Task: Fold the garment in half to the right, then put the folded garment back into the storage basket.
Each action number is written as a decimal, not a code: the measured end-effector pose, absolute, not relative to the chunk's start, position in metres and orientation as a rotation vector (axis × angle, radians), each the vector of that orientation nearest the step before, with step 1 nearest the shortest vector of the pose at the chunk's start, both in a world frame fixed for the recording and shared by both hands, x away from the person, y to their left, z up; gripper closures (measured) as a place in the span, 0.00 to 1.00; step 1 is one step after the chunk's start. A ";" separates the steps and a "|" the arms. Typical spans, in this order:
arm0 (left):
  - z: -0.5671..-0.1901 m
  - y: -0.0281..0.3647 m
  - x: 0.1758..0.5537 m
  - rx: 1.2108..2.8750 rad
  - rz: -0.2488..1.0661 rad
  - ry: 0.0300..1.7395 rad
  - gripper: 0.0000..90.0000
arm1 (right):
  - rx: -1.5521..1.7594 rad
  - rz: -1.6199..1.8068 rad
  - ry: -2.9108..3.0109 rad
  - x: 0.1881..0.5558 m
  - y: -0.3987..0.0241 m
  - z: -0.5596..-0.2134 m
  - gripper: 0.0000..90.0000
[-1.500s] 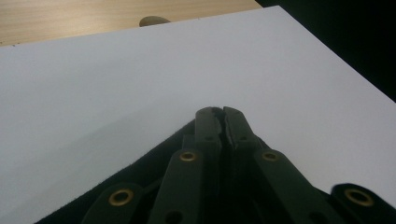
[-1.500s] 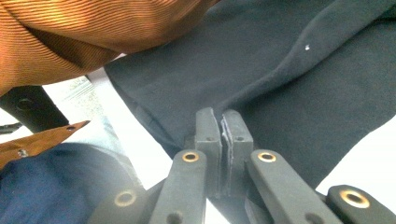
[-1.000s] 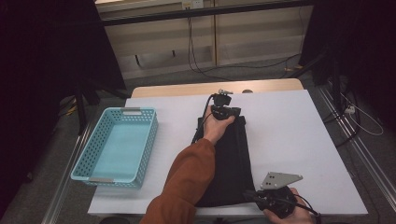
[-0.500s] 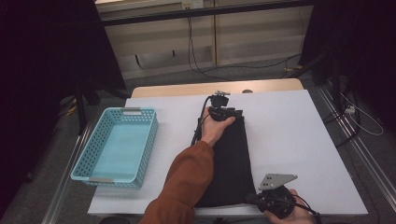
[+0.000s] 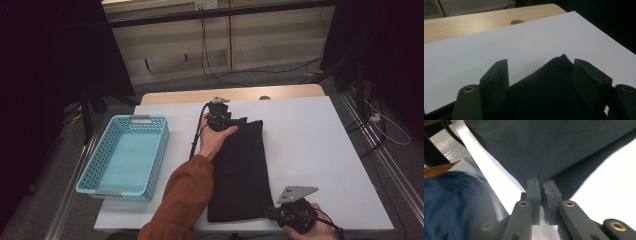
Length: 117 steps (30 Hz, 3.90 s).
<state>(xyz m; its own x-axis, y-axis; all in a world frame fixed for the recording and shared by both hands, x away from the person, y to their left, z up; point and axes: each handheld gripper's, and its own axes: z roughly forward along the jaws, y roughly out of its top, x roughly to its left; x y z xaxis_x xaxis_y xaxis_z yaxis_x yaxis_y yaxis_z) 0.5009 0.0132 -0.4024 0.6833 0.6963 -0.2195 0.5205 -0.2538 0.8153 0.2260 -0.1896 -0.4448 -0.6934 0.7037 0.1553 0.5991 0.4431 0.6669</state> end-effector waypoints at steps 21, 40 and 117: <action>-0.408 0.061 0.479 1.940 0.314 0.884 0.07 | 1.164 1.193 2.370 0.239 -0.198 -0.433 0.54; -0.408 0.098 0.440 1.950 0.323 0.811 0.07 | 1.038 1.267 2.386 0.252 -0.186 -0.429 0.43; -0.427 0.123 0.413 1.954 0.390 0.870 0.07 | 0.501 1.076 2.712 0.264 -0.118 -0.450 0.87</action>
